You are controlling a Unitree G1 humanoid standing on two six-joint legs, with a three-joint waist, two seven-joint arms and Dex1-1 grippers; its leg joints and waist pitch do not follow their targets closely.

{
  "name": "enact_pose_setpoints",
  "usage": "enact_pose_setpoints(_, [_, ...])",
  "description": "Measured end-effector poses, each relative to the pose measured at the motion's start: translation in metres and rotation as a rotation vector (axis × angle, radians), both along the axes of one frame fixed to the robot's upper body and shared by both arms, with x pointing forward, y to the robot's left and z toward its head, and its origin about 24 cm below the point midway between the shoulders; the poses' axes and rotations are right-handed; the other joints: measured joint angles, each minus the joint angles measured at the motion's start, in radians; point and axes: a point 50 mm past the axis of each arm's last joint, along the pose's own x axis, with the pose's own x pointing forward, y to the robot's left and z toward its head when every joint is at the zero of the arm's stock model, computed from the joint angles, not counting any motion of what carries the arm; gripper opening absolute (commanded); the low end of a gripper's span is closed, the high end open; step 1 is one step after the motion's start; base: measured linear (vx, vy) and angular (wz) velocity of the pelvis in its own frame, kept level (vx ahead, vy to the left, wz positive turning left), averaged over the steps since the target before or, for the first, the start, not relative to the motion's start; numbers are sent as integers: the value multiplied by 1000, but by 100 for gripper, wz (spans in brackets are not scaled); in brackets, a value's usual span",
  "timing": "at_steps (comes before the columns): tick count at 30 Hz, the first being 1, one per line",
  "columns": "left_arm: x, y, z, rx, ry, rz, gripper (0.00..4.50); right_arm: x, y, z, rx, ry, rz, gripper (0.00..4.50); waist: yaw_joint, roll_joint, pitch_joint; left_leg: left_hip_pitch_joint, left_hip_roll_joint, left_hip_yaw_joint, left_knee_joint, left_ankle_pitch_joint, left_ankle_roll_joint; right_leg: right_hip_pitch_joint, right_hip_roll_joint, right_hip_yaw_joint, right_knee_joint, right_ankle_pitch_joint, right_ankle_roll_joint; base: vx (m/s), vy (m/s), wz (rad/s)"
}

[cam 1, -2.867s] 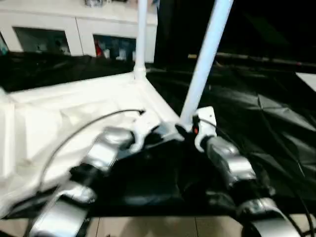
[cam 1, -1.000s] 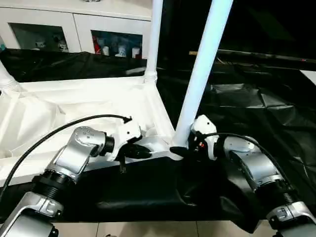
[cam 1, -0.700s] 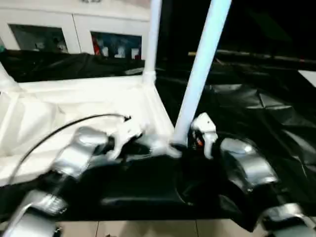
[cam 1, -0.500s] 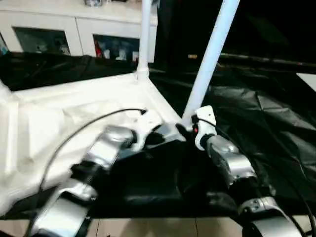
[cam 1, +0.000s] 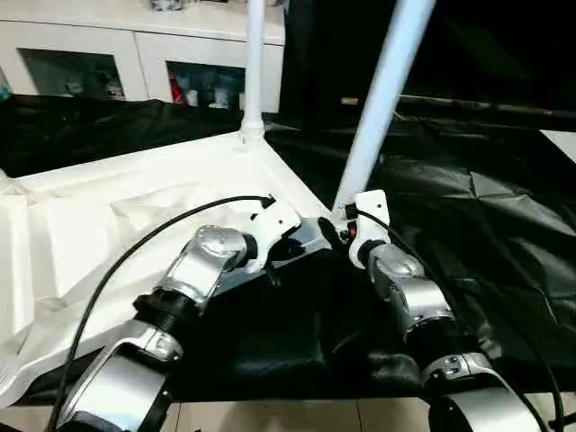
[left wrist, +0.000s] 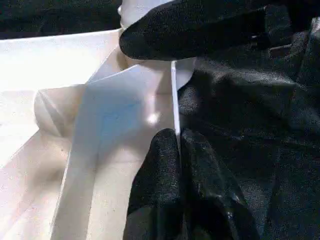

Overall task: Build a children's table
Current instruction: Rotate leg to tighten

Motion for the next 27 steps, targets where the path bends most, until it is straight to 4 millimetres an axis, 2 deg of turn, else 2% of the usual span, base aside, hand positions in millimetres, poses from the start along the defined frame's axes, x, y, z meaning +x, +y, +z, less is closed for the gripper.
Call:
enact_pose_setpoints(4, [-3, 12, 2, -1, -2, -47, 0, -3, -13, 7, -45, -22, 195, 391, 0, 1, 1, -3, 0, 0, -2, 0, 0, -3, 1, 0, 0, 1, -5, 0, 0, 0])
enact_pose_setpoints(6, [-7, 24, 3, -1, 10, -97, 0, -11, -24, 13, -87, -37, 369, 391, 3, 1, 1, -4, 0, 0, -4, 0, 0, -5, 1, 0, 0, -1, -5, 0, 0, 0])
enact_pose_setpoints(10, [-14, 39, 6, 13, 31, -165, 0, -23, -32, 16, -124, -26, 542, 391, 3, 2, 1, -4, 0, 1, -6, 0, 0, -6, 1, 0, 0, -1, -6, 0, 0, 0])
enact_pose_setpoints(15, [-28, 46, 6, -11, 82, -258, 0, -28, -35, 20, -143, -11, 643, 391, 5, 2, 1, -4, 0, 1, -6, 0, 0, -6, 1, 0, 0, -1, -6, 0, 0, 0])
enact_pose_setpoints(22, [-34, 48, 7, -14, 108, -287, 0, -30, -30, 21, -141, -5, 700, 391, 6, 1, 1, -4, 0, 1, -5, 0, 0, -6, 1, 0, 0, -2, -6, 0, 0, 0])
enact_pose_setpoints(23, [-35, 48, 7, -14, 108, -287, 0, -31, -30, 21, -142, -5, 704, 376, 6, 1, 1, -5, 0, 1, -5, 0, 0, -6, 1, 0, 0, -2, -6, 0, 0, 0])
enact_pose_setpoints(26, [-36, 49, 8, -13, 107, -287, 0, -31, -29, 20, -143, -2, 714, 376, 6, 1, 1, -5, 0, 1, -5, 0, 0, -6, 1, 0, 0, -2, -6, 0, 0, 0])
enact_pose_setpoints(27, [-36, 49, 8, -13, 108, -287, 0, -31, -29, 20, -144, -1, 715, 349, 6, 1, 1, -5, 0, 1, -5, 0, 0, -6, 1, 0, 0, -2, -6, 0, 0, 0])
